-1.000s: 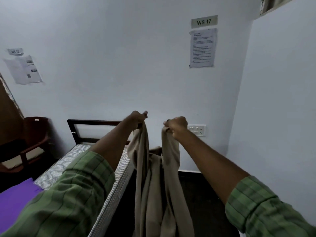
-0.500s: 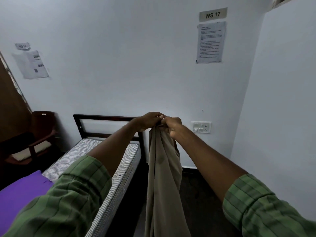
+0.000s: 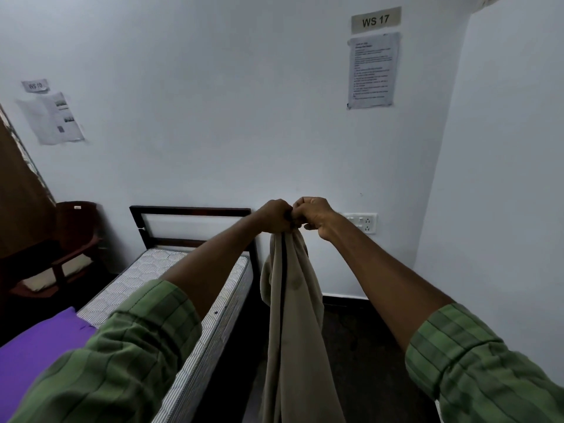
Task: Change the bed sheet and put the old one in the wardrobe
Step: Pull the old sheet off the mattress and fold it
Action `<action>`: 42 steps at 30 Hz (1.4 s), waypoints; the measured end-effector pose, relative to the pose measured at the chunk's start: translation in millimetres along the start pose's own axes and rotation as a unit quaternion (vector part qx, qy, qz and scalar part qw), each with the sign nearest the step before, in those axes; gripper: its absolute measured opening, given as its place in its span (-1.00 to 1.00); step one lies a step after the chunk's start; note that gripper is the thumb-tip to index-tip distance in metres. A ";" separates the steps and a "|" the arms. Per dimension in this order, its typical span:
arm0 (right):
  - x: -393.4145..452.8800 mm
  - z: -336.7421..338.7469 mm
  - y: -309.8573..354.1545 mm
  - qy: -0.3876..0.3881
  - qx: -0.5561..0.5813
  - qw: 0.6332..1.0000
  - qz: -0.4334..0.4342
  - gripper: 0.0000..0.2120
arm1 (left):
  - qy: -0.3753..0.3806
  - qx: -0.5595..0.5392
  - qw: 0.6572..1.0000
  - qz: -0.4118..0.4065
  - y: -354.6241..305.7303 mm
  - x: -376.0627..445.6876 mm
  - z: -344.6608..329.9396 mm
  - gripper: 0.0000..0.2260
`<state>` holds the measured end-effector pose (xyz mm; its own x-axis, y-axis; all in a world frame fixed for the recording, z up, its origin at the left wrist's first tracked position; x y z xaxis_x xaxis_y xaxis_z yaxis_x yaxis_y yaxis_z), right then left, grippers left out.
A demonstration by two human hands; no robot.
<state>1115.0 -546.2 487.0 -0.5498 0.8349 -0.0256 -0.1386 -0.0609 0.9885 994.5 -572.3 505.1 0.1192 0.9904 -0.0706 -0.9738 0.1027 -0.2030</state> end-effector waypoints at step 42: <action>-18.4 110.9 -116.0 -0.067 -0.490 0.858 -0.140 -0.90 | -0.396 -0.196 0.892 0.096 113.1 -70.8 145.1 -0.55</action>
<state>1232.6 -493.8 389.3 -0.2917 0.9433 -0.1583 -0.9117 -0.2241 0.3445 847.8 -617.4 628.8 -0.3666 0.7577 0.5398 -0.8012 0.0379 -0.5973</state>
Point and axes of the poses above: each hand's wrist, its own x-axis towards the middle knuckle, its own z-axis out of the back of the hand, y = z × x, the point moved 6 cm from there along x, towards the middle knuckle, and after that the axes turned 11 degrees about y, right-handed, at the moved point
